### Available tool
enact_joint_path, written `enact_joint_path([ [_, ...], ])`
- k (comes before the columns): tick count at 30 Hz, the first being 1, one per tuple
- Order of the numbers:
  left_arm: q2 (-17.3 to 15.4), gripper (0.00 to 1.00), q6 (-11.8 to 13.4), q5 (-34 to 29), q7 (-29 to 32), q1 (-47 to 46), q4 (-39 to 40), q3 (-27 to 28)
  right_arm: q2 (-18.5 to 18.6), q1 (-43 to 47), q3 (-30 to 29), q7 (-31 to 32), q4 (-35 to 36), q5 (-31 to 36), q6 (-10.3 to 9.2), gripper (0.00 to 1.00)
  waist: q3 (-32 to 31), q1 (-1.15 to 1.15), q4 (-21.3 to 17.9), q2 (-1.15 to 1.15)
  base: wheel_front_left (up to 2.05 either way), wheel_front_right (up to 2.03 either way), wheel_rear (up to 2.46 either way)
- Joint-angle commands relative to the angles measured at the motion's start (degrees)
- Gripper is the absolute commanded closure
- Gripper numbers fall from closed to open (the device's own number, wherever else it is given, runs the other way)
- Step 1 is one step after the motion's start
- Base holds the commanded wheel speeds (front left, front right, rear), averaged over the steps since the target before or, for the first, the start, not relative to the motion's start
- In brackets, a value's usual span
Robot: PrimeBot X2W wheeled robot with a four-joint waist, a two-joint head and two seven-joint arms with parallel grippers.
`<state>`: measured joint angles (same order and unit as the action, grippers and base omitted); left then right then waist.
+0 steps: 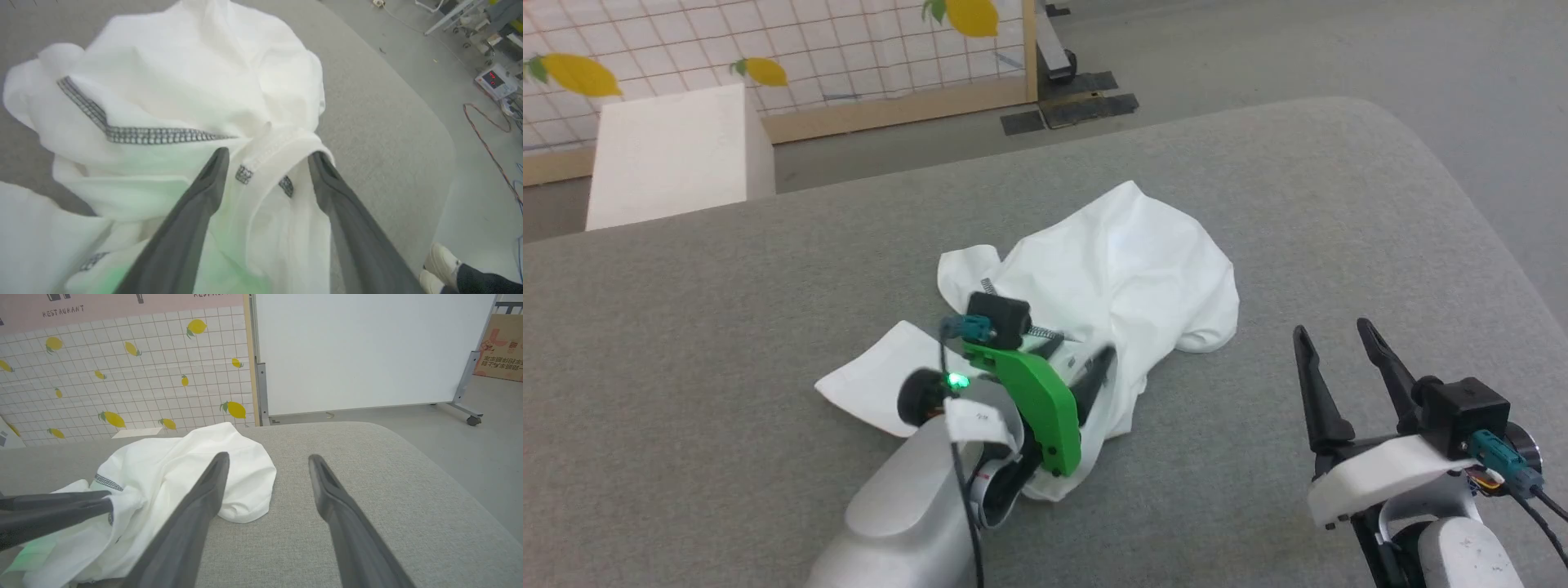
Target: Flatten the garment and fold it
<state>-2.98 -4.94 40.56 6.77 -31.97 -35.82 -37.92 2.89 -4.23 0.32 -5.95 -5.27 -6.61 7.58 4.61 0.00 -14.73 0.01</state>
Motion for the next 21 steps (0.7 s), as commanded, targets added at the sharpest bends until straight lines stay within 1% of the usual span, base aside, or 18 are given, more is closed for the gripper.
enact_joint_path([
  [1,-0.64,0.00,0.55,-1.18,-3.87,1.22,1.73,0.89,-0.02,0.94,0.15,0.24,0.54,0.32,-0.09,0.00,-0.90,0.00,1.65,-0.01,0.00,0.00,0.00],
  [4,-2.92,0.00,2.53,-3.15,-12.98,3.35,6.02,3.20,-0.02,1.21,0.49,0.82,1.59,0.85,-0.09,0.00,-1.42,0.00,3.42,-0.01,0.00,0.00,0.00],
  [5,-5.55,0.00,5.48,-4.83,-18.89,6.07,9.57,5.70,-0.02,1.09,1.39,1.54,2.69,1.51,-0.09,0.00,-1.60,0.00,5.08,-0.01,0.00,0.00,0.00],
  [9,-8.40,0.00,9.80,-6.96,-21.58,10.51,16.43,11.57,-0.02,-0.03,3.38,3.08,4.07,2.66,-0.09,0.00,-0.76,0.00,7.91,-0.01,0.00,0.00,0.00],
  [11,-9.01,0.00,11.24,-8.92,-21.71,12.69,21.23,15.62,-0.02,-1.02,4.99,4.54,4.25,3.06,-0.09,0.00,-0.02,0.00,9.17,-0.01,0.00,0.00,0.00],
  [14,-8.98,0.00,11.58,-12.09,-21.74,16.69,25.93,20.26,-0.02,-2.51,7.06,9.08,3.17,3.66,-0.09,0.00,0.97,0.00,10.85,-0.01,0.00,0.00,0.00],
  [17,-7.79,0.00,11.11,-14.38,-21.75,19.83,28.39,23.96,-0.02,-4.13,8.33,15.81,1.09,3.85,-0.09,0.00,2.06,0.00,12.55,-0.01,0.00,0.00,0.00],
  [21,-5.54,0.00,10.14,-16.44,-21.76,22.29,29.53,27.62,0.07,-6.13,8.83,24.67,-1.65,4.14,-0.09,0.00,3.31,0.00,14.37,-0.01,0.00,0.00,0.00],
])
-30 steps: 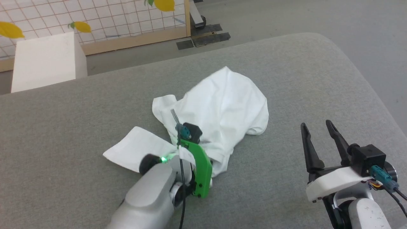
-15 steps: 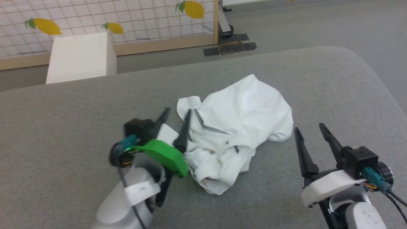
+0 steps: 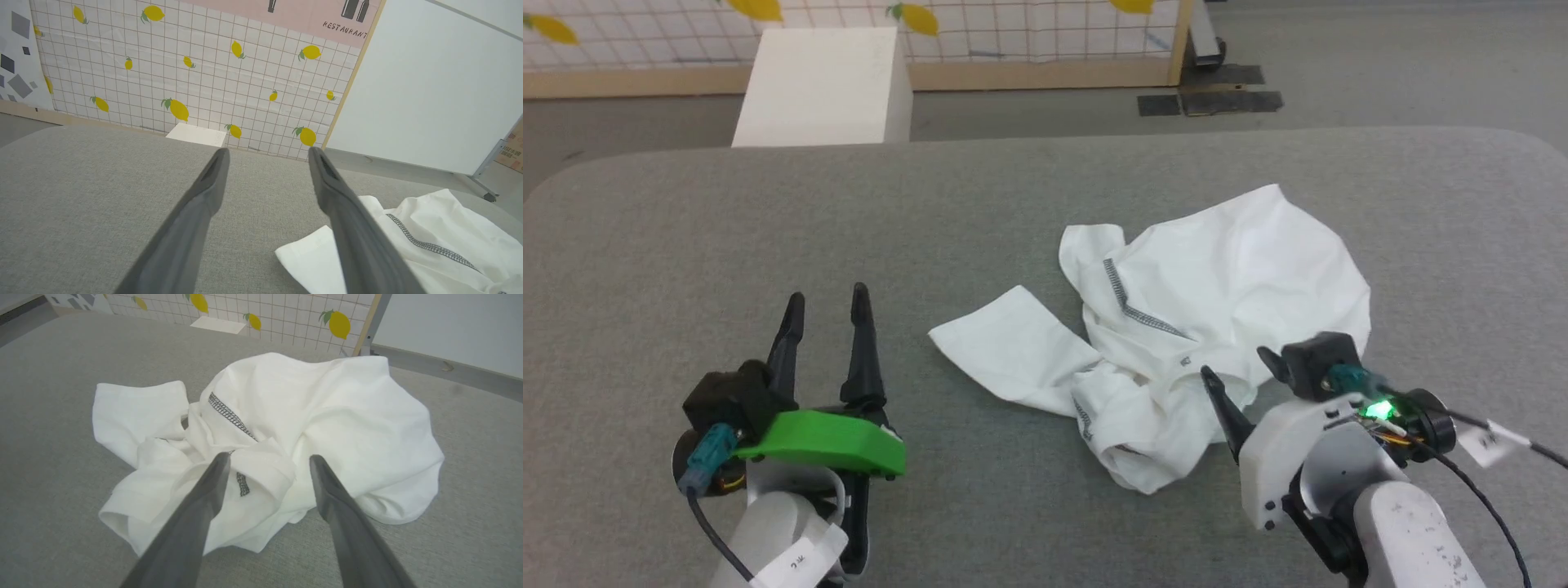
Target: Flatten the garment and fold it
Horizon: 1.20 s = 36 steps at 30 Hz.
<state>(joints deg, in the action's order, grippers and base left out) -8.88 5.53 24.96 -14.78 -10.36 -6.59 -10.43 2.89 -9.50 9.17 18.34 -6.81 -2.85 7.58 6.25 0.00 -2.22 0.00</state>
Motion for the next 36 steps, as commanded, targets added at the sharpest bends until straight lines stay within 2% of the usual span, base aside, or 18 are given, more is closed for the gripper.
enact_joint_path([
  [1,0.85,0.00,-0.58,-1.43,-0.20,1.04,0.55,0.62,0.13,-1.25,0.16,2.18,-0.65,0.38,-0.09,0.00,1.92,0.00,2.24,0.00,0.00,0.00,0.00],
  [4,2.21,0.00,-1.67,-2.83,-0.21,1.73,0.73,1.99,0.70,-2.47,0.57,7.00,-1.98,0.98,-0.09,0.00,2.59,0.00,3.24,0.00,0.00,0.00,0.00],
  [5,3.40,0.00,-2.77,-3.74,-0.21,2.03,0.40,3.34,0.77,-3.31,0.57,11.01,-2.61,1.22,-0.09,0.67,3.08,0.00,3.96,0.00,0.00,0.00,0.00],
  [6,3.76,0.00,-3.04,-4.03,-0.21,2.09,0.29,3.83,0.76,-3.60,0.57,11.41,-2.26,1.29,-0.09,1.00,3.14,0.00,4.07,0.00,0.00,0.00,0.00],
  [11,4.82,0.00,-4.15,-5.01,-0.21,2.59,-0.24,5.76,0.63,-3.89,-2.06,9.82,0.39,1.41,-0.09,1.00,2.60,0.00,3.61,0.00,0.00,0.00,0.00],
  [14,5.17,0.00,-4.77,-5.59,-0.21,2.95,-0.79,6.74,0.48,-3.99,-6.50,6.36,3.48,1.77,-0.09,1.00,1.63,0.00,2.63,0.00,0.00,0.00,0.00],
  [18,5.50,0.00,-5.07,-6.34,-0.21,3.69,-0.91,7.05,0.15,-2.68,-16.75,2.29,8.23,2.64,-0.09,1.00,0.34,0.00,1.36,0.00,0.00,0.00,0.00],
  [21,5.63,0.00,-5.63,-6.54,-0.21,3.81,-1.28,7.35,0.03,-0.30,-25.54,1.77,10.18,1.62,-0.09,1.00,-0.16,0.00,0.55,0.00,0.00,0.00,0.00],
  [25,5.76,0.00,-6.25,-6.90,-0.21,3.88,-1.88,7.38,0.00,3.98,-37.88,2.82,7.64,-0.97,-0.09,1.00,-0.54,0.00,-0.45,0.00,0.00,0.00,0.00],
  [27,5.81,0.00,-6.45,-7.03,-0.21,4.04,-2.09,7.32,0.00,6.00,-41.85,4.38,4.27,-1.51,-0.09,1.00,-0.70,0.00,-0.93,0.00,0.00,0.00,0.00],
  [29,5.84,0.00,-6.60,-7.22,-0.21,4.27,-2.40,7.24,0.00,7.67,-43.85,6.29,0.32,-1.76,-0.09,1.00,-0.83,0.00,-1.48,0.00,0.00,0.00,0.00],
  [32,5.86,0.00,-6.99,-7.48,-0.21,4.54,-2.94,7.18,-0.01,9.01,-43.19,7.55,-3.14,-2.75,-0.09,1.00,-1.03,0.00,-2.23,0.00,0.00,0.00,0.00],
  [33,5.87,0.00,-7.15,-7.60,-0.21,4.62,-3.14,7.13,-0.01,9.08,-42.43,6.76,-3.61,-3.60,-0.09,0.76,-1.11,0.00,-2.54,0.00,0.00,0.00,0.00],
  [34,5.87,0.00,-7.32,-7.72,-0.21,4.67,-3.33,7.03,-0.01,9.23,-41.38,5.65,-3.46,-3.88,-0.09,0.13,-1.16,0.00,-2.75,0.00,0.00,0.00,0.00],
  [35,5.88,0.00,-7.57,-7.82,-0.21,4.67,-3.56,6.91,-0.01,9.38,-40.32,4.14,-3.03,-4.34,-0.09,0.00,-1.22,0.00,-2.98,0.00,0.00,0.00,0.00],
  [36,5.89,0.00,-7.82,-7.89,-0.21,4.63,-3.77,6.72,-0.01,9.45,-39.64,2.85,-2.54,-4.79,-0.09,0.00,-1.26,0.00,-3.14,0.00,0.00,0.00,0.00],
])
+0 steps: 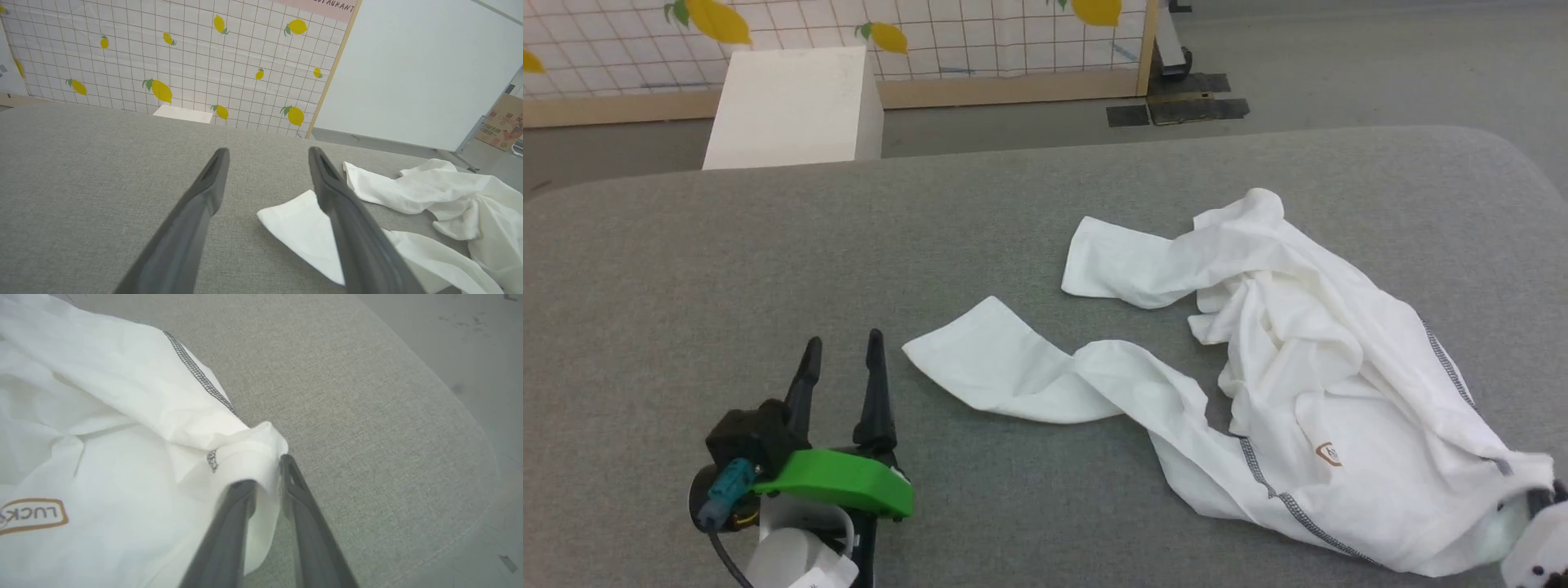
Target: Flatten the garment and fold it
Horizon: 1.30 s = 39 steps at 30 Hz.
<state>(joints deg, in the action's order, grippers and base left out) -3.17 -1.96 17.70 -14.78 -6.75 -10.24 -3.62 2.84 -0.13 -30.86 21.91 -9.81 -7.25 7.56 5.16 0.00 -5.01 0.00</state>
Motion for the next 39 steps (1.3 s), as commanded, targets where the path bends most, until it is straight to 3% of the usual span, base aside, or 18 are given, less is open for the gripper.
enact_joint_path([
  [1,0.18,0.00,-0.62,-0.81,-0.21,0.92,-0.39,-0.48,0.05,0.29,1.67,-2.24,1.40,-0.73,-0.08,0.00,-0.25,0.00,-0.54,0.00,0.00,0.00,0.00],
  [8,0.26,0.00,-2.60,-0.63,-0.20,-0.90,-1.83,-7.40,0.04,2.10,9.63,-11.41,12.86,-0.17,-0.08,0.00,-0.43,0.00,-1.95,0.00,0.00,0.00,0.00],
  [14,0.28,0.00,-3.82,2.78,2.72,-5.27,-3.71,-20.47,0.04,3.63,15.38,-13.50,18.40,0.60,-0.08,0.00,0.06,0.00,-3.30,0.00,0.00,0.00,0.00],
  [20,0.28,0.00,-3.84,5.87,13.18,-10.52,-8.97,-32.00,0.04,3.58,18.10,-13.91,18.83,0.26,-0.08,0.00,1.59,0.00,-5.63,0.00,0.00,0.00,0.00],
  [23,0.28,0.00,-3.08,3.60,19.57,-14.50,-12.51,-36.49,0.04,2.90,19.64,-14.35,18.12,-0.58,-0.08,0.00,2.83,0.00,-6.69,0.00,0.00,0.00,0.00],
  [28,-0.15,0.00,-3.73,0.41,28.66,-19.88,-17.27,-41.02,0.04,1.11,21.86,-15.64,16.60,-1.76,-0.08,0.00,5.01,0.00,-7.88,0.00,0.00,0.00,0.00],
  [35,-0.92,0.00,-5.25,3.45,41.96,-23.06,-23.23,-45.89,0.04,-1.06,23.64,-17.14,14.70,-2.94,-0.08,0.00,7.61,0.00,-8.23,0.00,0.00,0.00,0.00],
  [38,-1.07,1.00,-5.40,5.72,45.83,-23.42,-24.23,-46.98,0.04,-1.83,24.02,-17.58,14.02,-3.04,-0.08,0.00,8.11,0.00,-8.15,0.00,0.00,0.00,0.00],
  [39,-1.08,1.00,-5.42,6.30,46.03,-23.45,-24.09,-47.10,0.04,-2.01,24.12,-17.68,13.87,-3.11,-0.08,0.00,8.18,0.00,-8.07,0.00,0.00,0.00,0.00],
])
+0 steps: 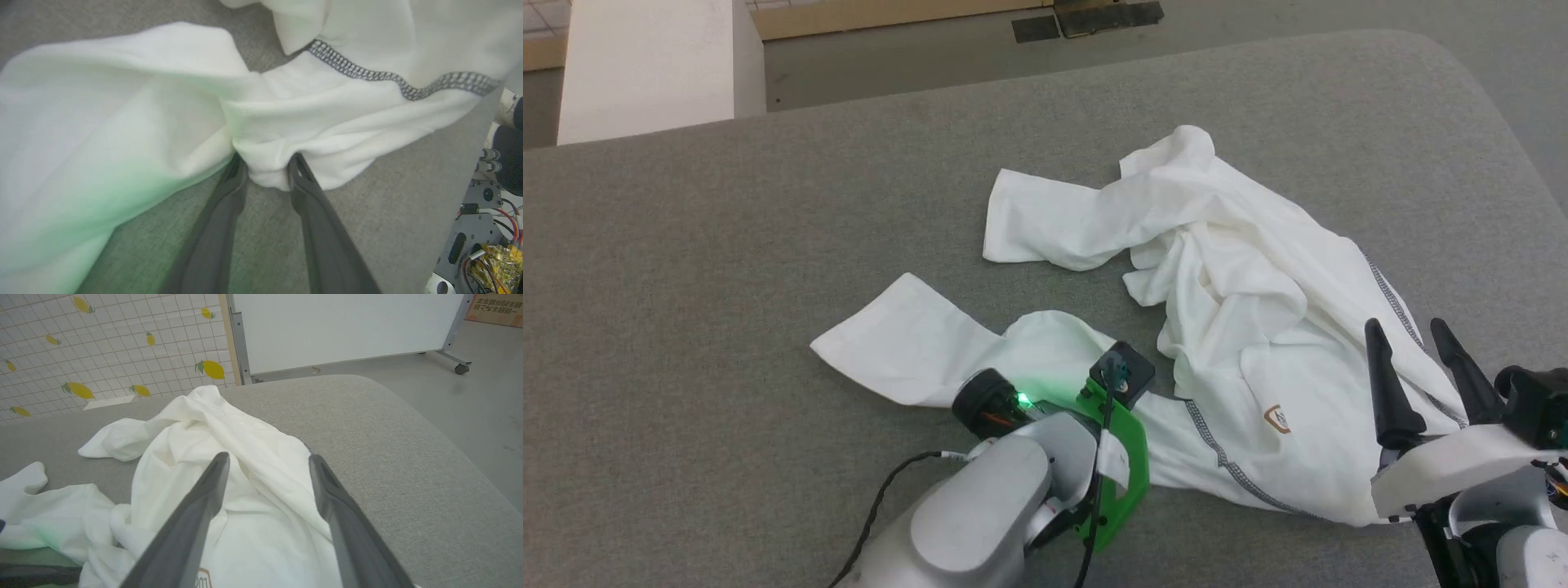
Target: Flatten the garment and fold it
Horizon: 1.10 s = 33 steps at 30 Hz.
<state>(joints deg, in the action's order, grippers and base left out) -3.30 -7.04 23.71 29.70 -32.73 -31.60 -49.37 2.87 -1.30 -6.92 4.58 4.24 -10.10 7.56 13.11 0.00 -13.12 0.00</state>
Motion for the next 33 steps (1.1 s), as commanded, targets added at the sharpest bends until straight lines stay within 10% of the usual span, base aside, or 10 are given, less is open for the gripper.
enact_joint_path([
  [1,-0.99,1.00,-0.37,0.93,0.94,2.53,-2.28,-1.26,0.01,-1.04,0.19,-0.48,-0.35,-0.38,-0.08,0.00,0.26,0.00,0.18,0.00,0.00,0.00,0.00],
  [4,-1.22,1.00,0.59,1.40,-4.54,2.57,-0.70,0.53,0.01,-1.38,0.23,-0.74,-0.97,-0.56,-0.08,0.00,-0.16,0.00,0.82,0.00,0.00,0.00,0.00],
  [15,-7.50,1.00,15.93,7.42,-29.90,10.57,10.90,21.22,0.01,-0.80,-0.74,-0.33,-0.86,0.44,-0.08,0.00,-3.87,0.00,6.26,0.00,0.00,0.00,0.00],
  [28,-15.89,1.00,27.42,13.84,-33.09,29.12,20.47,36.29,0.01,0.32,0.47,5.67,-2.06,1.34,-0.08,0.00,-5.99,0.00,14.21,0.00,0.00,0.00,0.00],
  [29,-15.50,0.80,27.35,14.48,-33.62,29.60,20.81,36.80,0.01,0.22,1.14,6.16,-2.04,1.42,-0.08,0.00,-5.93,0.00,14.61,0.00,0.00,0.00,0.00],
  [31,-14.41,0.00,26.31,15.80,-34.83,30.18,21.43,37.23,0.01,-0.13,2.74,7.13,-2.17,1.82,-0.08,0.00,-5.79,0.00,15.39,0.00,0.00,0.00,0.00],
  [33,-13.64,0.00,25.29,16.18,-36.85,30.49,21.88,37.38,0.01,-0.69,4.79,8.20,-2.41,1.98,-0.08,0.00,-5.59,0.00,16.15,0.00,0.00,0.00,0.00],
])
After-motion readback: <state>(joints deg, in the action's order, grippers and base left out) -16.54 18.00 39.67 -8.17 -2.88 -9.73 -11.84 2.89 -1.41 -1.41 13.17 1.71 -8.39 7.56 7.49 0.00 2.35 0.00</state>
